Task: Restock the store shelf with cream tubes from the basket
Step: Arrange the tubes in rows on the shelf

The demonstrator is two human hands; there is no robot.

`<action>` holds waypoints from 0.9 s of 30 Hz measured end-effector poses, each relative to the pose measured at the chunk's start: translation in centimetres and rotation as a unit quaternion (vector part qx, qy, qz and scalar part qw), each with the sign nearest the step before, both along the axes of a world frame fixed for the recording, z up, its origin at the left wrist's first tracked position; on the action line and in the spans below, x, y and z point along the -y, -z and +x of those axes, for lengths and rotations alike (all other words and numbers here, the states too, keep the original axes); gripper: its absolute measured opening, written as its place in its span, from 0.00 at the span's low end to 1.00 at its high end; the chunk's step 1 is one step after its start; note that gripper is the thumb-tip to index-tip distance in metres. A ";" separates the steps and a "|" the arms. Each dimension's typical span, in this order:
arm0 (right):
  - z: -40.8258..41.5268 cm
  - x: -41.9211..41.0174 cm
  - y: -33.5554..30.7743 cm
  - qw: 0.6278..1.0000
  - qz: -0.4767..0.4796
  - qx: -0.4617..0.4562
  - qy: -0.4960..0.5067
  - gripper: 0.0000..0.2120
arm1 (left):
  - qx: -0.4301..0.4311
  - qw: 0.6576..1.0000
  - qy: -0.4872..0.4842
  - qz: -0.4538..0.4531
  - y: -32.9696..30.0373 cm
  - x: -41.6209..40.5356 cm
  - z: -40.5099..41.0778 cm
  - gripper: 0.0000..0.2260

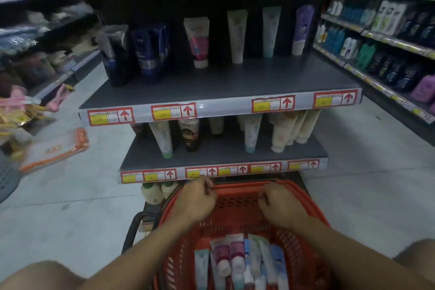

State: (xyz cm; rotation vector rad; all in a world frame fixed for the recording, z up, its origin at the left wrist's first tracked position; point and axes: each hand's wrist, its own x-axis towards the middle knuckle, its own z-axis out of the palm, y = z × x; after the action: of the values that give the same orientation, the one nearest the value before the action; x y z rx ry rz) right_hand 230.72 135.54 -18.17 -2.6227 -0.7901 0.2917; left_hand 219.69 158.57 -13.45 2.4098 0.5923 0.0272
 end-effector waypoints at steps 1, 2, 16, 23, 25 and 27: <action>0.1 0.2 1.3 1.000 -0.014 -0.023 0.006 0.09 | -0.017 1.000 -0.001 -0.008 1.1 0.1 0.0 0.05; 0.1 0.5 2.5 0.999 -0.027 -0.038 0.006 0.10 | -0.032 0.999 -0.002 -0.018 2.3 0.1 0.0 0.05; -0.6 2.5 17.2 0.963 -0.140 -0.217 0.075 0.13 | -0.214 0.968 -0.070 -0.113 17.6 -0.5 0.3 0.06; -2.2 2.6 23.3 0.911 -0.186 -0.321 0.181 0.15 | -0.303 0.939 -0.071 -0.147 25.8 0.5 0.1 0.10; -2.5 2.6 25.6 0.897 -0.122 -0.350 0.240 0.22 | -0.313 0.932 -0.091 -0.159 27.5 1.0 0.1 0.13; -2.6 3.4 29.4 0.886 -0.068 -0.358 0.287 0.36 | -0.326 0.922 -0.117 -0.176 29.1 1.5 0.2 0.15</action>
State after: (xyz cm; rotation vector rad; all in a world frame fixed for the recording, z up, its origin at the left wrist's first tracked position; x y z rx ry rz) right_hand 228.09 132.15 -47.58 -2.4239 0.2586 1.0688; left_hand 219.84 157.10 -42.57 1.9522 1.0766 -0.7430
